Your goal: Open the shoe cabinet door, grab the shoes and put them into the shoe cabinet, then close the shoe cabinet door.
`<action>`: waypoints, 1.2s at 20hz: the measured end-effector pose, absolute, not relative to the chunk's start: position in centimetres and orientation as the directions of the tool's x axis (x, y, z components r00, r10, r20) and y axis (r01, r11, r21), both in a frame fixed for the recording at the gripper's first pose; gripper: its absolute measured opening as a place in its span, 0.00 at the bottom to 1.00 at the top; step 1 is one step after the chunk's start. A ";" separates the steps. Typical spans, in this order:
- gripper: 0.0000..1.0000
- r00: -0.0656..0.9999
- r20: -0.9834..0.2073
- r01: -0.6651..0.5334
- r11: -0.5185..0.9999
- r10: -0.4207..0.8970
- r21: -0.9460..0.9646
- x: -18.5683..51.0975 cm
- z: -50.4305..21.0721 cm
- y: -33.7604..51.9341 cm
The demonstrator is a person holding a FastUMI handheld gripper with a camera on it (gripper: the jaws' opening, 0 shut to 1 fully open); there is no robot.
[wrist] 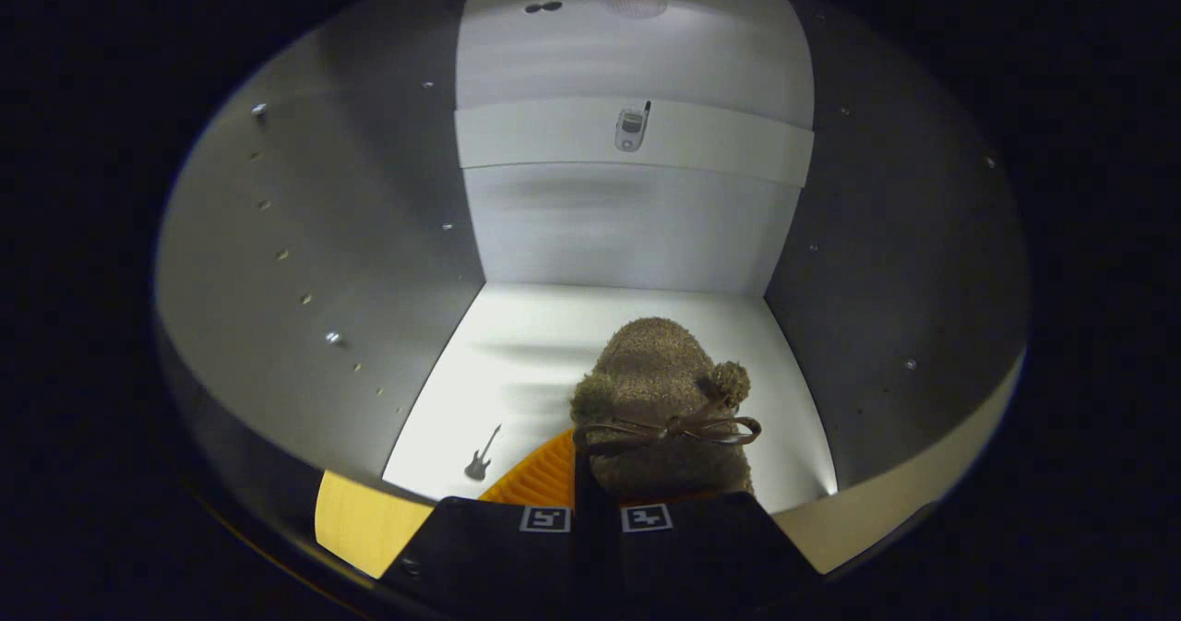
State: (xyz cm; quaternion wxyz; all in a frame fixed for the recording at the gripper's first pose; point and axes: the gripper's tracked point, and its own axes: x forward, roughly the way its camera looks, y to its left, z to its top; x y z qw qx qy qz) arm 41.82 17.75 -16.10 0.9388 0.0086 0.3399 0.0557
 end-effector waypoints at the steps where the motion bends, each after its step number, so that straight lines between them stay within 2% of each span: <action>1: 0.05 0.758 -0.643 -0.090 0.994 0.107 0.060 42.6 -16.5 17.9; 10: 0.06 0.729 -0.674 -0.083 0.993 0.118 0.084 47.1 -18.8 19.9; 17: 0.07 0.749 -0.658 -0.059 0.997 0.079 0.053 50.1 -19.0 20.1; 19: 0.10 0.748 -0.660 -0.065 0.997 0.071 0.034 49.8 -19.2 20.1; 24: 0.31 0.741 -0.667 -0.085 0.996 0.080 0.024 48.5 -18.7 20.5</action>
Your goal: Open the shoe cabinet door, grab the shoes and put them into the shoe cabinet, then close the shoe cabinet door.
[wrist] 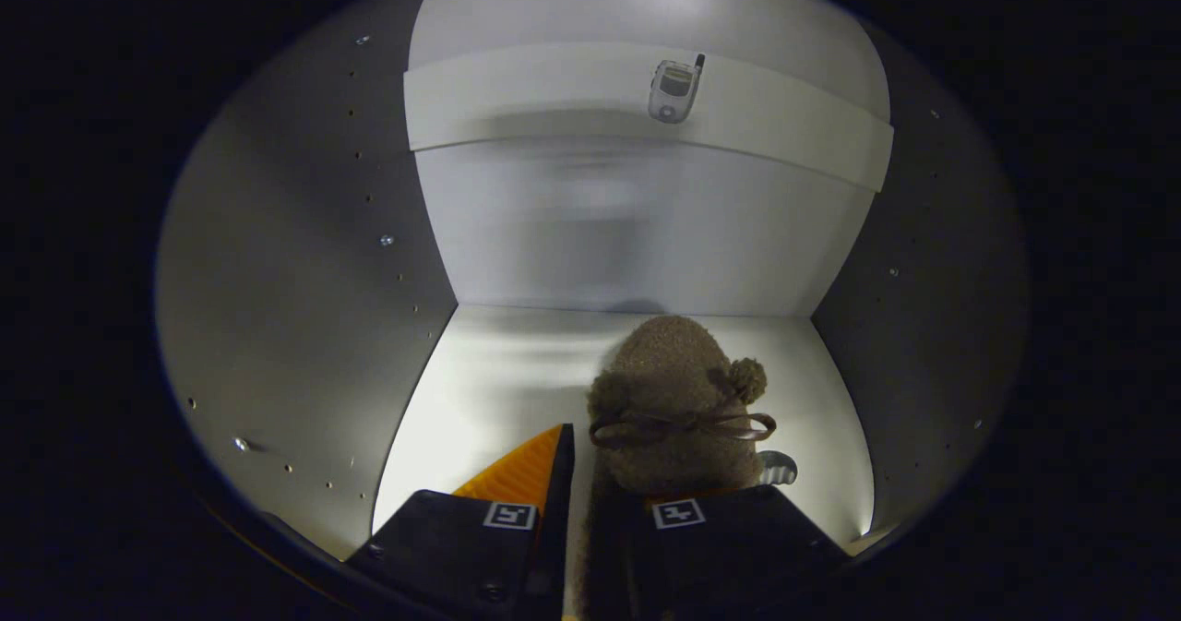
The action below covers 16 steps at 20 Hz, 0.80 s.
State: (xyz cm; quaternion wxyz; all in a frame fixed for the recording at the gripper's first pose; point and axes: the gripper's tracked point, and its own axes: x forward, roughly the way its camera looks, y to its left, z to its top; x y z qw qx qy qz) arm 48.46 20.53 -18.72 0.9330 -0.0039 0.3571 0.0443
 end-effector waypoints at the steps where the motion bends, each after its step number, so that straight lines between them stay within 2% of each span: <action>1: 0.35 0.742 -0.665 -0.090 0.995 0.089 0.033 48.1 -18.4 20.8; 6: 0.90 0.750 -0.646 -0.110 0.990 0.139 0.086 45.8 -16.3 21.7; 8: 0.99 0.764 -0.630 -0.096 0.990 0.141 0.105 44.9 -15.3 21.4; 13: 0.99 0.806 -0.571 -0.088 0.986 0.155 0.144 42.4 -12.3 20.3; 16: 0.99 0.851 -0.497 -0.088 0.980 0.167 0.178 40.3 -9.2 19.5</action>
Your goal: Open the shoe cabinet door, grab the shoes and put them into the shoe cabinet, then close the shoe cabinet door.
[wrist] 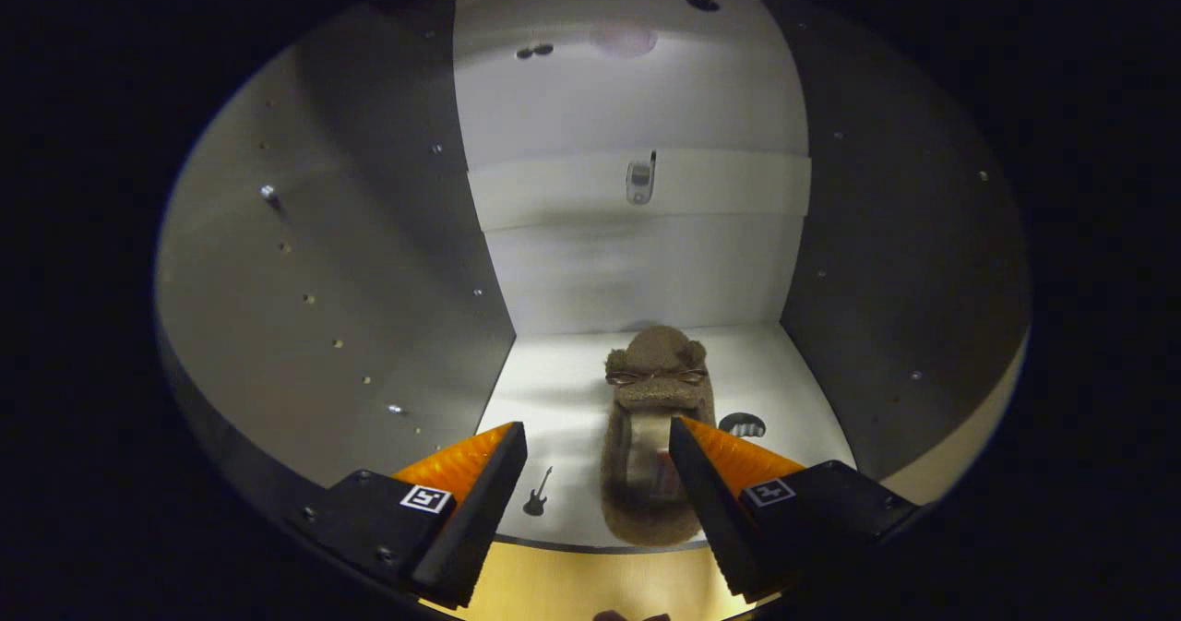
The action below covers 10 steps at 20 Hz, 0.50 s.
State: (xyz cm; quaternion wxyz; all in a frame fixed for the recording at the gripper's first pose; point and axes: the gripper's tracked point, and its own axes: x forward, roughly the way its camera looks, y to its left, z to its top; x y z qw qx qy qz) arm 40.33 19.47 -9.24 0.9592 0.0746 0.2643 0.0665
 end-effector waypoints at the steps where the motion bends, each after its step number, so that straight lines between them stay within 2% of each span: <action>1: 0.99 0.869 -0.464 -0.088 0.978 0.169 0.190 39.5 -8.1 19.1; 6: 0.99 0.936 -0.311 -0.098 0.972 0.163 0.215 33.9 -2.3 17.1; 10: 0.98 0.975 -0.161 -0.119 0.970 0.155 0.214 26.9 0.9 16.0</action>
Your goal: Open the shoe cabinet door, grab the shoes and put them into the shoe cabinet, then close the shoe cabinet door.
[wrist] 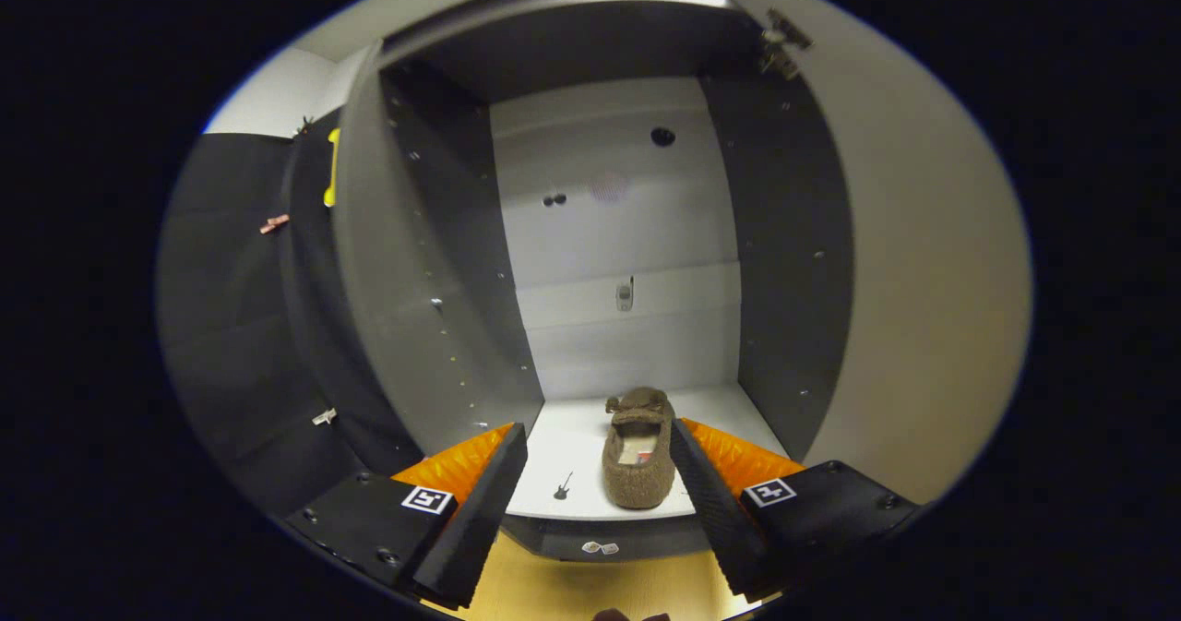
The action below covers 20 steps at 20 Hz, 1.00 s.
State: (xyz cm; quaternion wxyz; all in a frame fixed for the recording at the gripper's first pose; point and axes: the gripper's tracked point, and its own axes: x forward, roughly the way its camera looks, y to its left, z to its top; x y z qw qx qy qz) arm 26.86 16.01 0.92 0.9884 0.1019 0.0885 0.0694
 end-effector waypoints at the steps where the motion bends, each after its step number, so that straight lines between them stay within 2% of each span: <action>1: 0.99 0.981 -0.124 -0.121 0.969 0.150 0.215 24.8 1.6 15.7; 6: 0.98 0.994 0.007 -0.111 0.976 0.112 0.190 15.6 3.3 13.9; 13: 0.98 0.992 0.077 -0.112 0.979 0.100 0.170 5.2 4.0 10.6; 20: 0.98 0.990 0.136 -0.049 0.989 0.030 0.141 -2.3 5.6 3.6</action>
